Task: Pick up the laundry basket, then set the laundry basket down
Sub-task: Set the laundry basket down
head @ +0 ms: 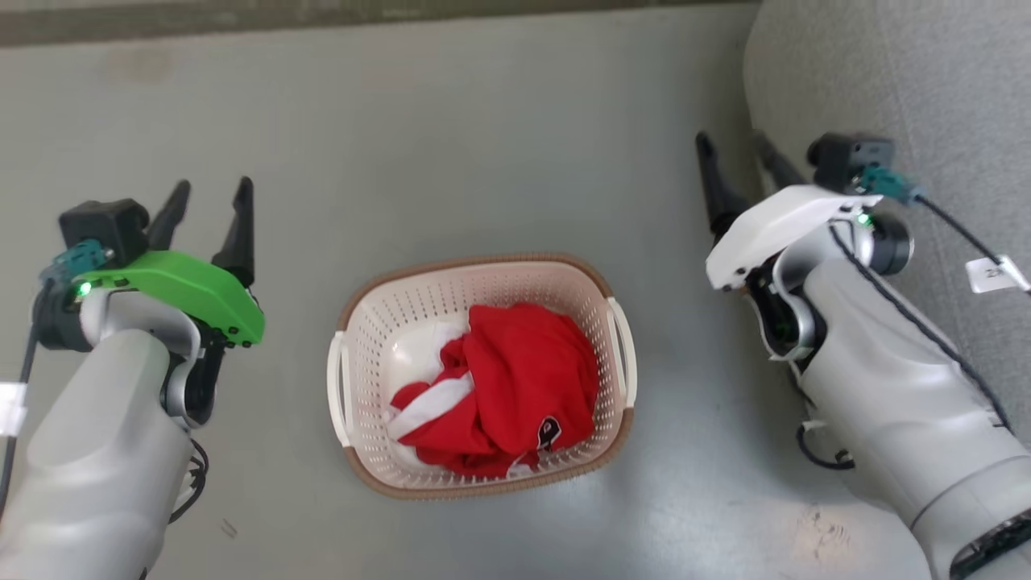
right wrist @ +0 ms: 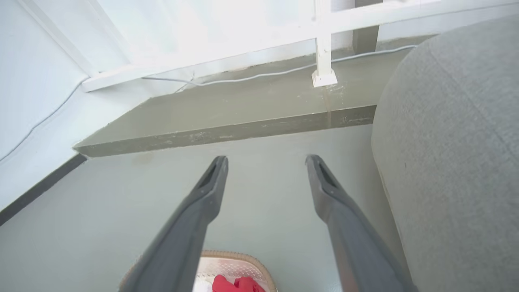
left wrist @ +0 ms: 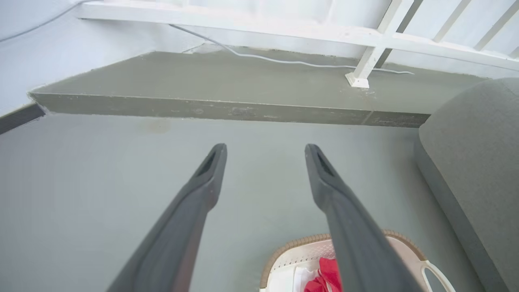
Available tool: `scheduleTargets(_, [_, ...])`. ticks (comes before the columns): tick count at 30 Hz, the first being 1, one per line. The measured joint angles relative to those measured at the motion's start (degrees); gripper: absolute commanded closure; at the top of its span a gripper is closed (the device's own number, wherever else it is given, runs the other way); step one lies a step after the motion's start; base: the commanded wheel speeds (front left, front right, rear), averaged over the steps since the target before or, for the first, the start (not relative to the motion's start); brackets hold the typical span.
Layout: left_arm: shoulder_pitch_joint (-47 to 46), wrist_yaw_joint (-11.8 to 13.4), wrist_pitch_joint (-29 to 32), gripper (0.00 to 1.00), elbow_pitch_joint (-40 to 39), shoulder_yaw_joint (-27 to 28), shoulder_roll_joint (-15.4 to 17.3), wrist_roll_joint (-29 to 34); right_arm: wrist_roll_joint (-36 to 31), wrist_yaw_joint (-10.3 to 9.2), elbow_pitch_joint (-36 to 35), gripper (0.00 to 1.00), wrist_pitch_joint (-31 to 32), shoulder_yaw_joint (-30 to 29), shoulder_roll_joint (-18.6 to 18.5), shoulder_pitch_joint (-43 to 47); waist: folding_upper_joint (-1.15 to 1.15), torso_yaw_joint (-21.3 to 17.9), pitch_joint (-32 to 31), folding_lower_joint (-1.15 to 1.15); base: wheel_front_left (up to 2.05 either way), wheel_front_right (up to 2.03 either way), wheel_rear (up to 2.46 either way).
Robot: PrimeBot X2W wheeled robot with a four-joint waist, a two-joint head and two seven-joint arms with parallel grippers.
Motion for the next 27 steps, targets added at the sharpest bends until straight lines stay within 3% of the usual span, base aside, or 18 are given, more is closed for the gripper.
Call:
scheduleTargets(13, [10.27,6.55,0.00,0.00,-17.60,5.43,2.11,8.11,-8.71,-1.53,-12.82,0.00,0.00,-5.68,-2.60,8.51,0.00,0.43,-6.55,0.00,0.00,0.00,0.00])
scheduleTargets(27, [24.42,8.47,0.00,0.00,-30.20,7.21,2.68,12.98,-14.67,-1.96,-22.12,0.00,0.00,-10.46,-4.11,20.09,0.00,0.58,-12.97,0.00,0.00,0.00,0.00])
